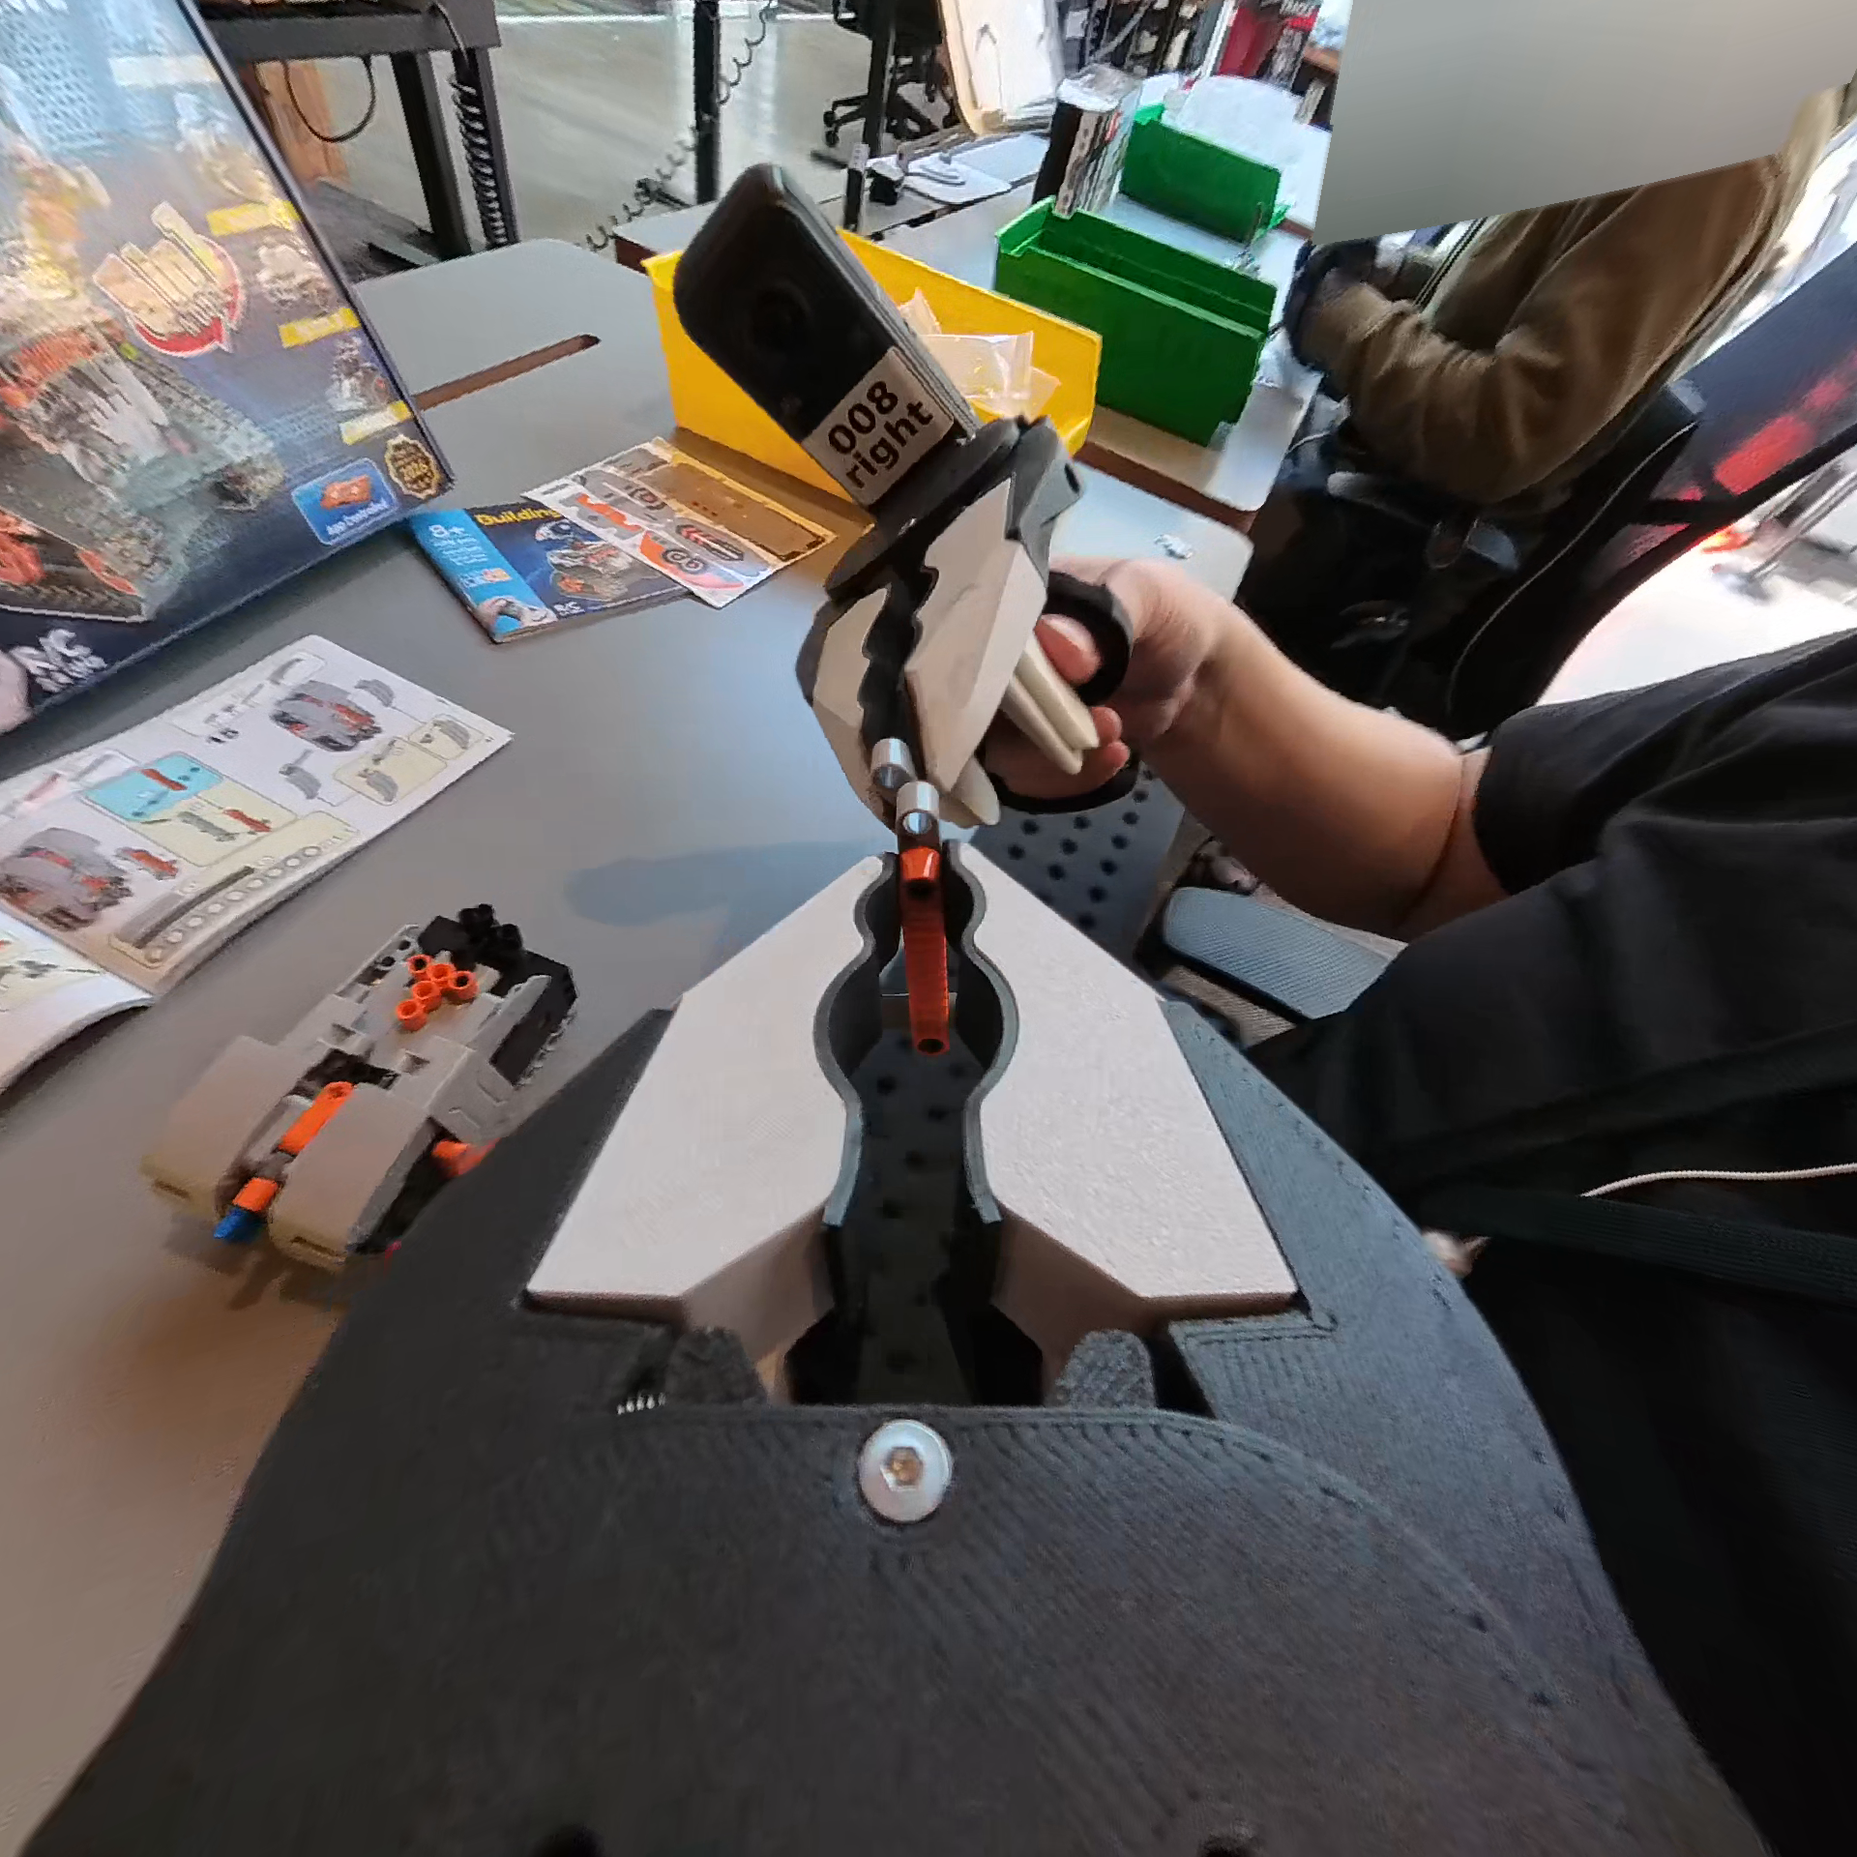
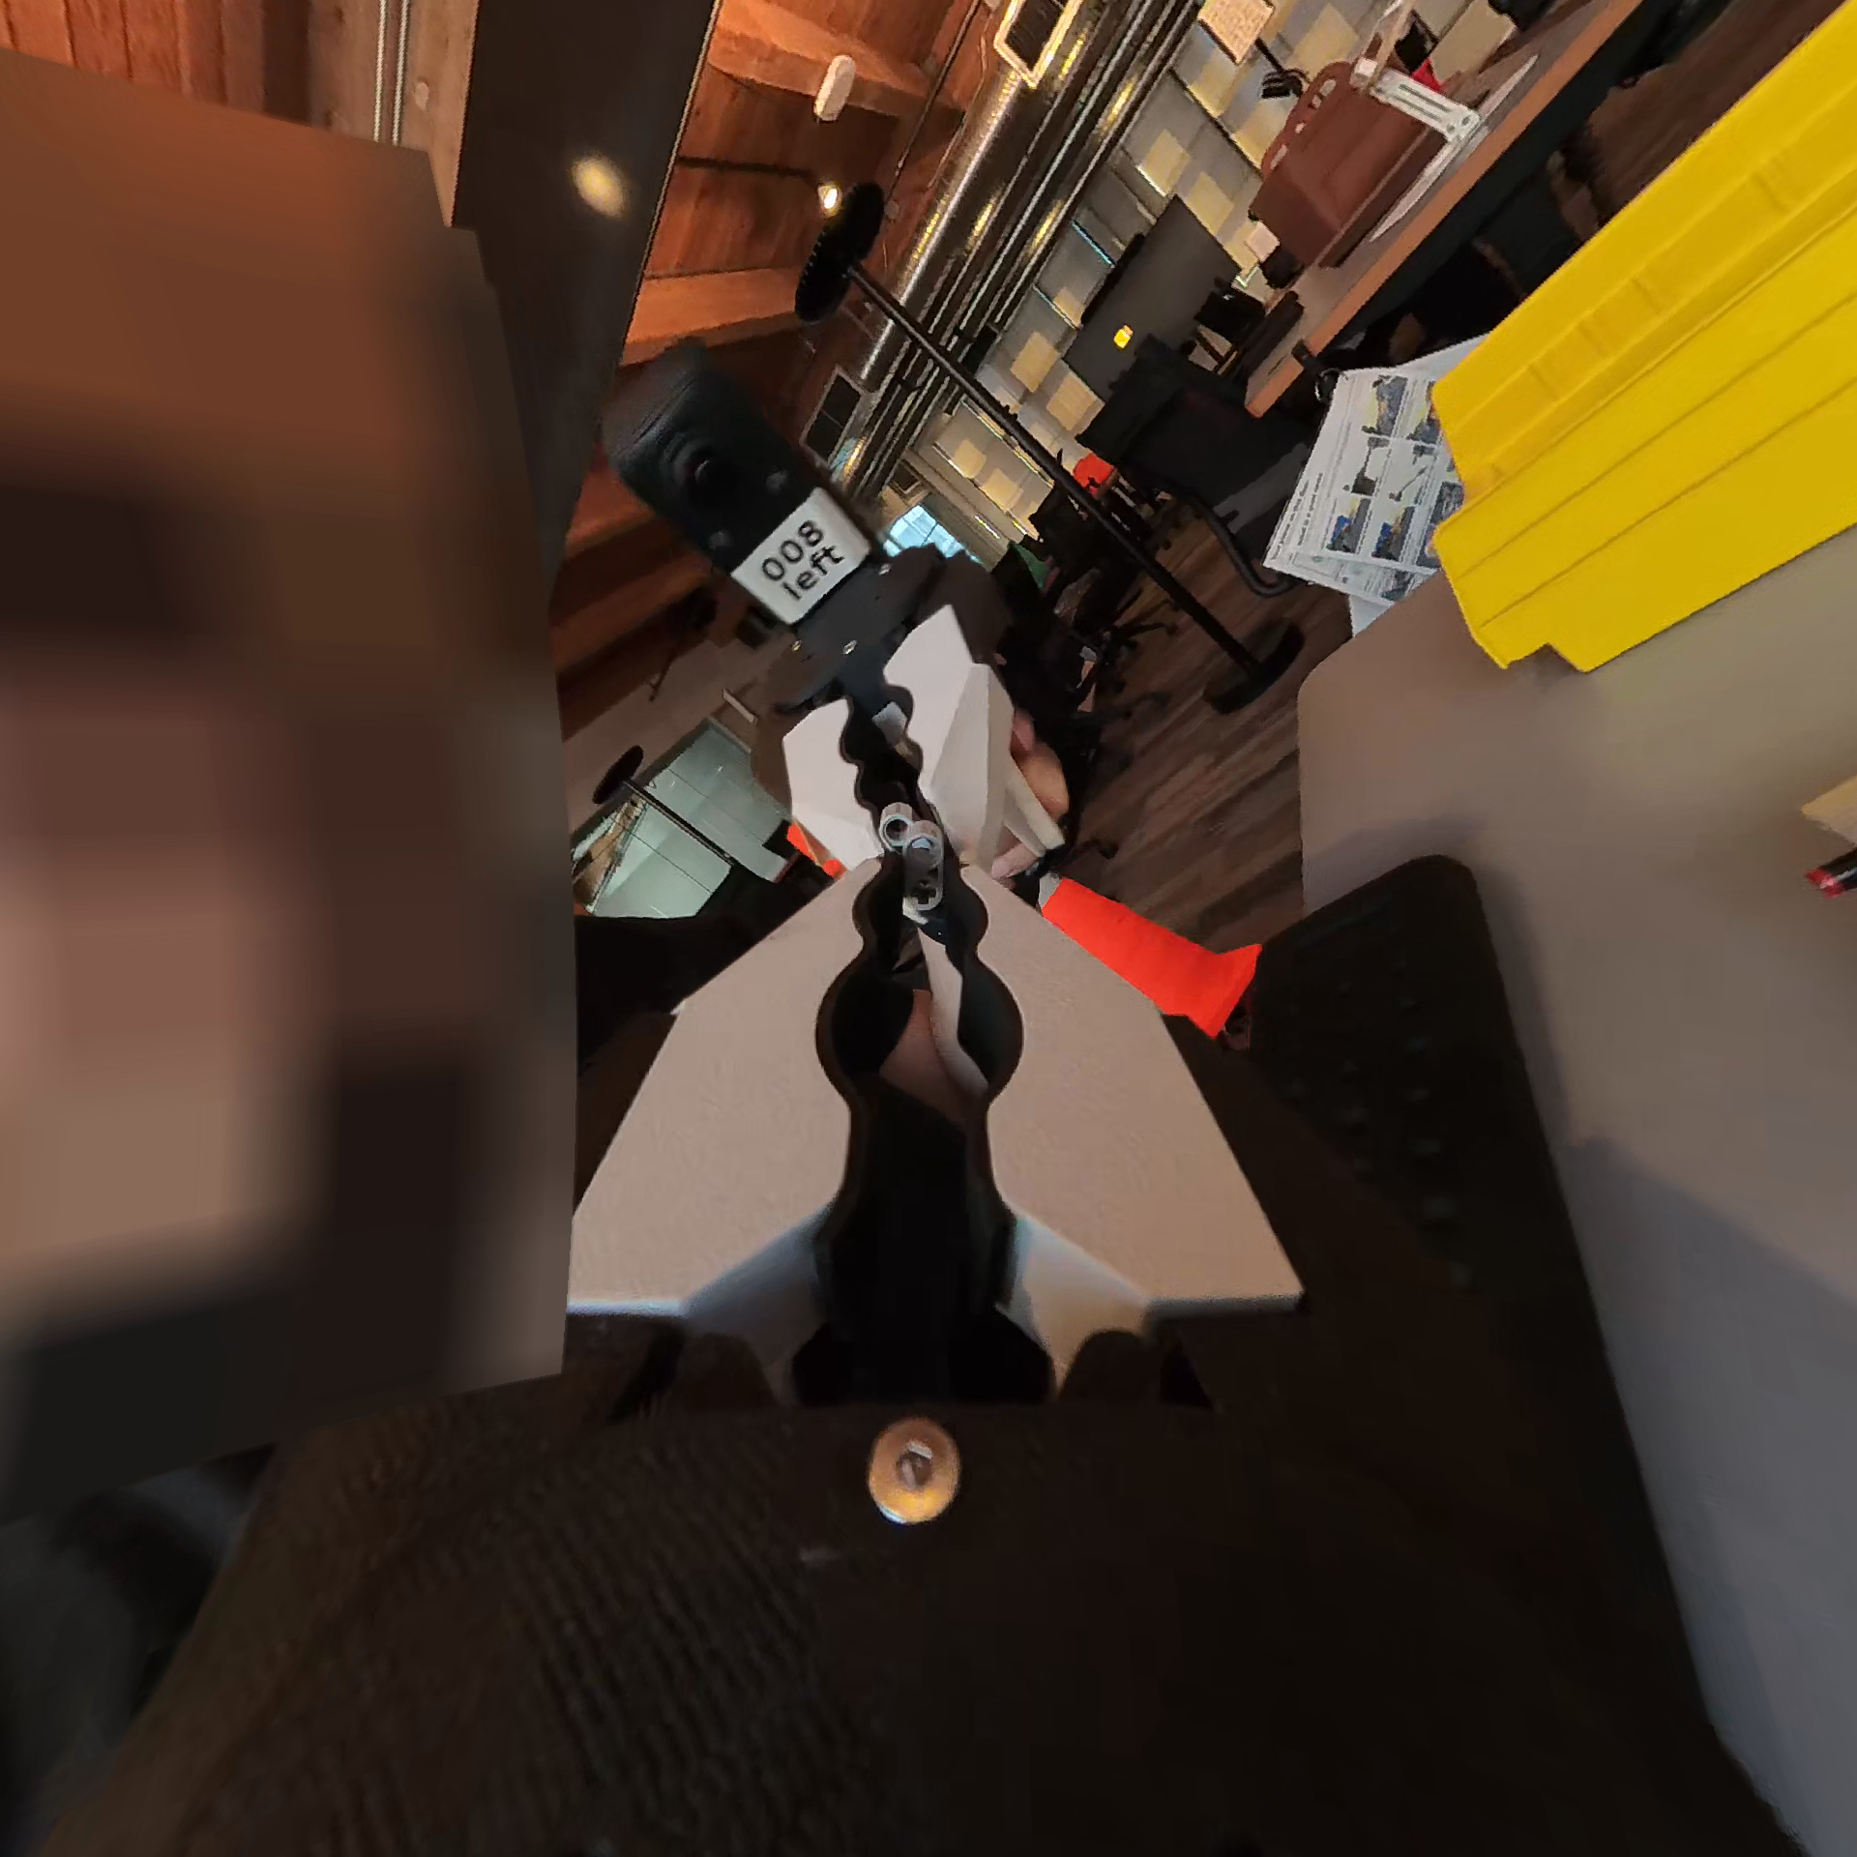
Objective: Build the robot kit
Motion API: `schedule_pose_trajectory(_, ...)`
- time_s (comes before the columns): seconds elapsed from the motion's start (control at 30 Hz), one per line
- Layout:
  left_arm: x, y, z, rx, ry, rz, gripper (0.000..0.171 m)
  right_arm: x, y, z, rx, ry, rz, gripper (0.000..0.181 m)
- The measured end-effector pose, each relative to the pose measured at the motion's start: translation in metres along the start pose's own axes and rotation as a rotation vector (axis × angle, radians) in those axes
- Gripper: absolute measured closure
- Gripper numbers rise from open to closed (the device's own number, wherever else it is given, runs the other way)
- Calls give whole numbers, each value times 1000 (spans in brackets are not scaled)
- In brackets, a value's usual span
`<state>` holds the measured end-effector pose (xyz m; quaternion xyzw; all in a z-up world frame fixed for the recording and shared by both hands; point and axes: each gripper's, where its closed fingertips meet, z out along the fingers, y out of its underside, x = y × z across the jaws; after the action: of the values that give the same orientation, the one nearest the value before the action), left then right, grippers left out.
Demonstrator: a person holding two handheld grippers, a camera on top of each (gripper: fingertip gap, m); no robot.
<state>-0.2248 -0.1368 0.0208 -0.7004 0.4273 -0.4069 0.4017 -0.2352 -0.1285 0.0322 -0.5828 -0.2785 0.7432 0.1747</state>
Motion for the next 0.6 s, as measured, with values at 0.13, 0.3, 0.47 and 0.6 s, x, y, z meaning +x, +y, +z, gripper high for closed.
schedule_pose_trajectory(0.13,9,-3,-1,48,126,-139,166,-8,2,1,-20,8,-204,176)
schedule_pose_trajectory(0.3,9,-1,-1,39,153,-188,166,-8,4,1,-45,67,-385,176)
schedule_pose_trajectory(0.47,17,-1,-1,22,144,-140,166,-15,9,1,-51,33,-539,175)
schedule_pose_trajectory(0.6,17,0,0,10,120,-114,166,-15,10,1,-49,21,-531,175)
